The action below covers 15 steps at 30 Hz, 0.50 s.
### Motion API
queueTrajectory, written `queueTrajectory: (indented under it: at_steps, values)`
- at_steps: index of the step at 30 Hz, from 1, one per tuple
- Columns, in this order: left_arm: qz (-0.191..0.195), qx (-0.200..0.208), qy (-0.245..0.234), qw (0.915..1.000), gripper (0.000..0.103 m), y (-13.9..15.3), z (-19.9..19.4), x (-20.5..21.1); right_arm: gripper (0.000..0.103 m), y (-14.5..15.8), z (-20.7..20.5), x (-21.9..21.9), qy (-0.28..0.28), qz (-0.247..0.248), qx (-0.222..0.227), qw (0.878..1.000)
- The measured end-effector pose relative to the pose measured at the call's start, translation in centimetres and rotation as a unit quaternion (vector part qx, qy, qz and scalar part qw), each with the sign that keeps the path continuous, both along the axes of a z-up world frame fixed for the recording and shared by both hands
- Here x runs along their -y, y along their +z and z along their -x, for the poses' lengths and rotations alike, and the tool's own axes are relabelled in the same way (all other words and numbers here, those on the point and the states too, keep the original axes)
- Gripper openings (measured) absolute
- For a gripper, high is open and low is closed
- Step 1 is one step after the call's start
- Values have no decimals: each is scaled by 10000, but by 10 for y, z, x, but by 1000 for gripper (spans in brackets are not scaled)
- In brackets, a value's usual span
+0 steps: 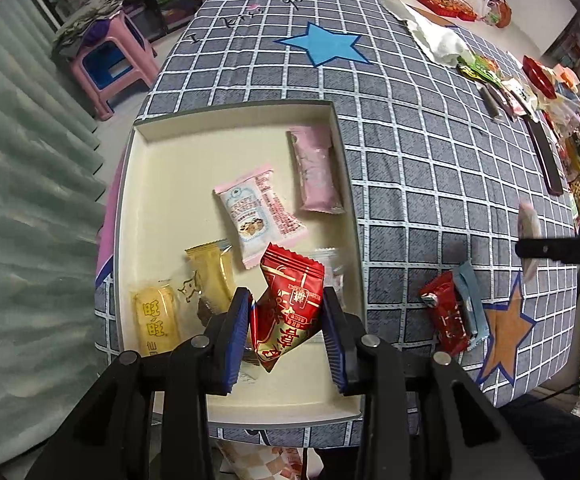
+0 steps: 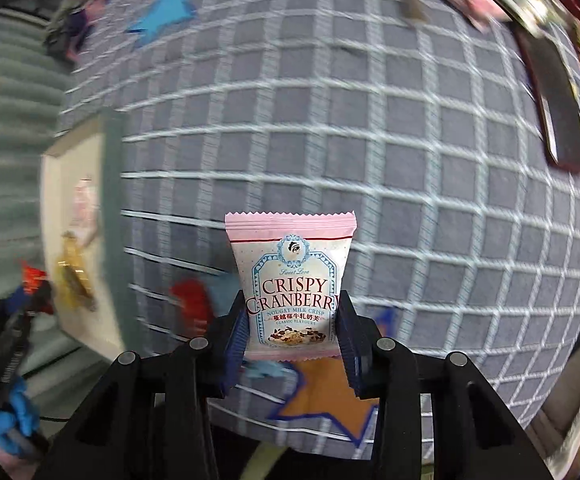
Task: Organize snacks
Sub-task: 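Carry both snacks over the cream tray and open both tools to drop them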
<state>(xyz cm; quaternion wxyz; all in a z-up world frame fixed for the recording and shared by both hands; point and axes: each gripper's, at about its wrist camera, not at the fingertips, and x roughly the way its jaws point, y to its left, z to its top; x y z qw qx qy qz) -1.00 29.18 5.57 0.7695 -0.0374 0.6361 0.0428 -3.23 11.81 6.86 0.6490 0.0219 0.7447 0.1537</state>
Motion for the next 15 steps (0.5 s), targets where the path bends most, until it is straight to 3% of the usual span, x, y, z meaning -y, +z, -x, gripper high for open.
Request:
queueTrajectory:
  at_steps: [5,15]
  values:
    - [77,36,118,9999,38,-5,4,-13,43,25,0,-53,499,-350,110,9981]
    - [220,-32,495,9985,40,-23,16,-44,43,36,35,-198,1576,-771,43,9845]
